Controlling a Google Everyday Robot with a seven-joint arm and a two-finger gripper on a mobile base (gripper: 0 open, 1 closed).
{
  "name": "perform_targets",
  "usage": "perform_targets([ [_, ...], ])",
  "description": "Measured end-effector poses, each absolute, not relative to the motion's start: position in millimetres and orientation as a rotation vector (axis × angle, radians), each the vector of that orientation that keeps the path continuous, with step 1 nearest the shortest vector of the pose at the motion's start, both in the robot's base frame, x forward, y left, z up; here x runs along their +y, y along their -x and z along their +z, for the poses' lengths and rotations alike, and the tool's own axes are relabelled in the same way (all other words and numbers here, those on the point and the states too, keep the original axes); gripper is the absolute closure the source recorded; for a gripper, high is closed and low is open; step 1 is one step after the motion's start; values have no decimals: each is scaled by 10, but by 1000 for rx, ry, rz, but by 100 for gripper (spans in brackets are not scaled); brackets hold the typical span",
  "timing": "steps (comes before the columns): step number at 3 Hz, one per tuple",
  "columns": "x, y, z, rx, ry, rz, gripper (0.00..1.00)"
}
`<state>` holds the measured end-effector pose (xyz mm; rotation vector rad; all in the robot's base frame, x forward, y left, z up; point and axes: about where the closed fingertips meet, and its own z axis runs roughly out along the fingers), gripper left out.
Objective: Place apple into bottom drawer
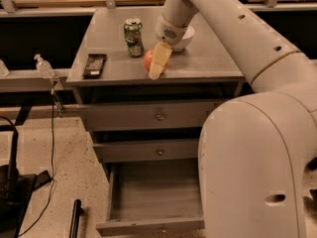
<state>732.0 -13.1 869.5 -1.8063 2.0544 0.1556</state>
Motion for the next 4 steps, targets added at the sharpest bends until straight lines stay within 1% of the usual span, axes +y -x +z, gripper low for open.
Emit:
perform_targets([
  [1,-30,-7354,8552,2071,1802,168,17],
  [2,-42,-7355,8423,2089,1784,188,49],
  [3,-72,-7329,8388,2086,1774,210,70],
  [4,-76,-7306,8404,2069,1769,226,95],
])
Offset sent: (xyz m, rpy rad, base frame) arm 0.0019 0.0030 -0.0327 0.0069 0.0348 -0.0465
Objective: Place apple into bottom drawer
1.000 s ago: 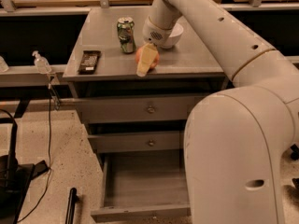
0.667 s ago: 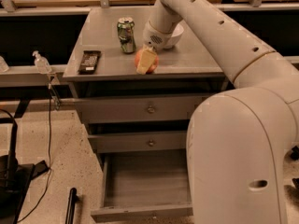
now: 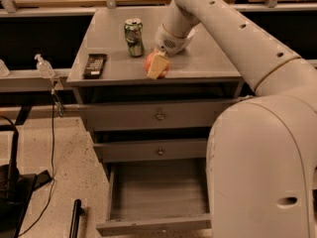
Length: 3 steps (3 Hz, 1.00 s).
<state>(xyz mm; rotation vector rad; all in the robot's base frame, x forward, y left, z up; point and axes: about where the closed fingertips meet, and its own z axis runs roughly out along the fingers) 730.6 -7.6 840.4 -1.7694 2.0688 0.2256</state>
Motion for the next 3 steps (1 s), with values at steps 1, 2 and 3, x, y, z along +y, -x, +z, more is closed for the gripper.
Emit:
perform_targets([
  [1,-168,-7179,8456,2012,1726,297,100],
  [2,-419,-7102,8430,2015,1656,342,100],
  [3,-438,-7110,8416,2023,1659,333,100],
])
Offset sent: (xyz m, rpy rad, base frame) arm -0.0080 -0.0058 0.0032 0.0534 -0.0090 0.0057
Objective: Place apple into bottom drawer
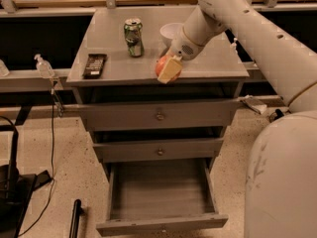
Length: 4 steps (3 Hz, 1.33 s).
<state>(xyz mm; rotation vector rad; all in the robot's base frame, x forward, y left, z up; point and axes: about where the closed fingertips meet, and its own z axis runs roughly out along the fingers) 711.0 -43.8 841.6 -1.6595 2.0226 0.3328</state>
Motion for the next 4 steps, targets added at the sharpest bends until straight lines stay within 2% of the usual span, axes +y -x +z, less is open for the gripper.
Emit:
perform_targets([
  [1,-420,-7143,8398,1980,1663,361,100],
  [4,-659,-6420,8412,1440,1562,447,100],
])
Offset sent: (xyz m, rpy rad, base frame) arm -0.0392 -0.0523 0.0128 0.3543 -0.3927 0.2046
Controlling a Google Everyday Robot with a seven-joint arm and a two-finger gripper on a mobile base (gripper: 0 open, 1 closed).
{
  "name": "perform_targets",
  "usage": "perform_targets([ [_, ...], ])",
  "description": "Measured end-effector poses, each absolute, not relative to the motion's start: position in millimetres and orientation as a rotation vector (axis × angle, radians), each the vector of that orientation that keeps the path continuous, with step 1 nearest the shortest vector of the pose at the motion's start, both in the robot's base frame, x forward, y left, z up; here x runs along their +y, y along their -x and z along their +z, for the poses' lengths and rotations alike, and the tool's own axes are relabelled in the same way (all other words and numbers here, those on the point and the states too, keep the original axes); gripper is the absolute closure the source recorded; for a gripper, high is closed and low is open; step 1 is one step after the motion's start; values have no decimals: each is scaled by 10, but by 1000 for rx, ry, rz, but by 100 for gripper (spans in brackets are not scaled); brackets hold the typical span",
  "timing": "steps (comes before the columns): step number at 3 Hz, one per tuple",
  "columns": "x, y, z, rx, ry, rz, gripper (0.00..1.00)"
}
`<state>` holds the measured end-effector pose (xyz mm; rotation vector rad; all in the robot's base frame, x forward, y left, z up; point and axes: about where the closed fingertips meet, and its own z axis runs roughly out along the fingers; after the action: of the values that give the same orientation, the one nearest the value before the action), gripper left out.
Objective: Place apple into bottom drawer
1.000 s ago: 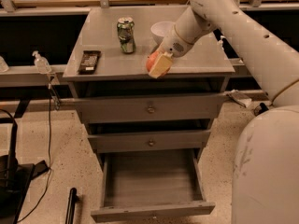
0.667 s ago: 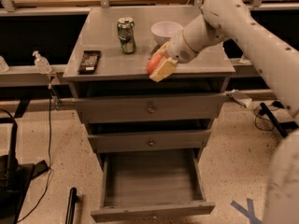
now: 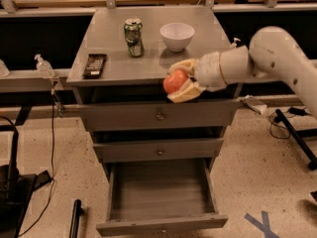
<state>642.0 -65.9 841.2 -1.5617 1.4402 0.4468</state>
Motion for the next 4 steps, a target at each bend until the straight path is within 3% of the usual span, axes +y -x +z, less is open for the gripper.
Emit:
perform_targets([
  [2,-882,-6143,8307,1376,1560,407,100],
  [4,-1134,-5736,7496,1236,1395,584,100],
])
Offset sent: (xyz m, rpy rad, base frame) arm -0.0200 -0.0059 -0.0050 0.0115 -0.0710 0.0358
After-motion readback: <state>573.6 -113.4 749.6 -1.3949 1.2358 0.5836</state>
